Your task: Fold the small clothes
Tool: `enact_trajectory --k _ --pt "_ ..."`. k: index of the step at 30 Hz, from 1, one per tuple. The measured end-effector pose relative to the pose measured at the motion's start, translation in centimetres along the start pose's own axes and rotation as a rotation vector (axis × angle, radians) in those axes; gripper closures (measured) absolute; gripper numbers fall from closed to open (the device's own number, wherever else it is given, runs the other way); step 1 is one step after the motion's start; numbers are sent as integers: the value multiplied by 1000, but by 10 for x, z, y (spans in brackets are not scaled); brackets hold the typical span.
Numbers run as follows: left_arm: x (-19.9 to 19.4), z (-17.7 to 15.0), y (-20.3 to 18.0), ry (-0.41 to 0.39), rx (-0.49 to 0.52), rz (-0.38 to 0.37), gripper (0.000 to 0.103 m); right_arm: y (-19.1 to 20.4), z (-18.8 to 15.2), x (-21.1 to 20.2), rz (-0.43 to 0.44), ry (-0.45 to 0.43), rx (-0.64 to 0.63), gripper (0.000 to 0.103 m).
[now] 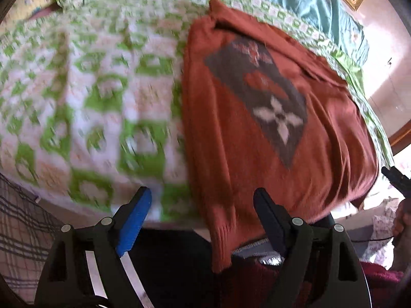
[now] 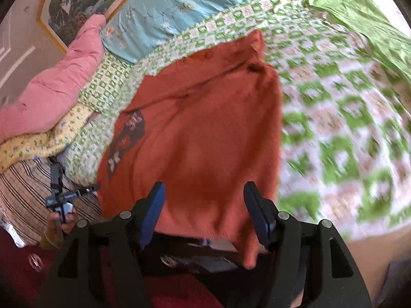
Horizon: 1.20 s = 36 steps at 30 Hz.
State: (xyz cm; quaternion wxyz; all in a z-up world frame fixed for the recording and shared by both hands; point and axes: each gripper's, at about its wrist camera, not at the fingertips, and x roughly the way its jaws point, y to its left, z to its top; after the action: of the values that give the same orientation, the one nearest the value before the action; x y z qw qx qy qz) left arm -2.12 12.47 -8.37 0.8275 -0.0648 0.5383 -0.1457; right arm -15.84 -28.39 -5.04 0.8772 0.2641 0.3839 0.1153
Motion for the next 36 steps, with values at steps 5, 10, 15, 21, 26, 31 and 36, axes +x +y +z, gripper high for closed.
enact_trajectory --k 5,10,15,21,26,31,36 --pt "13 -12 -1 48 -9 -32 25 -14 -18 -5 -33 33 19 39" --pt "14 -13 -6 43 -3 -57 29 -18 -32 6 -57 83 -6 39" --pt "16 -7 -15 38 48 -52 41 -20 -37 30 -21 100 -5 39" --pt "19 -5 -18 25 103 -51 68 -18 -43 37 -45 101 -59 96" --pt "4 -12 -12 -6 118 -82 97 -18 -44 25 42 100 -64 96" --pt "-41 -12 -17 -143 153 -161 99 -6 -34 -9 244 -12 -73 96" --pt "-85 5 -19 -286 146 -217 99 -2 -18 -38 347 -171 -29 96"
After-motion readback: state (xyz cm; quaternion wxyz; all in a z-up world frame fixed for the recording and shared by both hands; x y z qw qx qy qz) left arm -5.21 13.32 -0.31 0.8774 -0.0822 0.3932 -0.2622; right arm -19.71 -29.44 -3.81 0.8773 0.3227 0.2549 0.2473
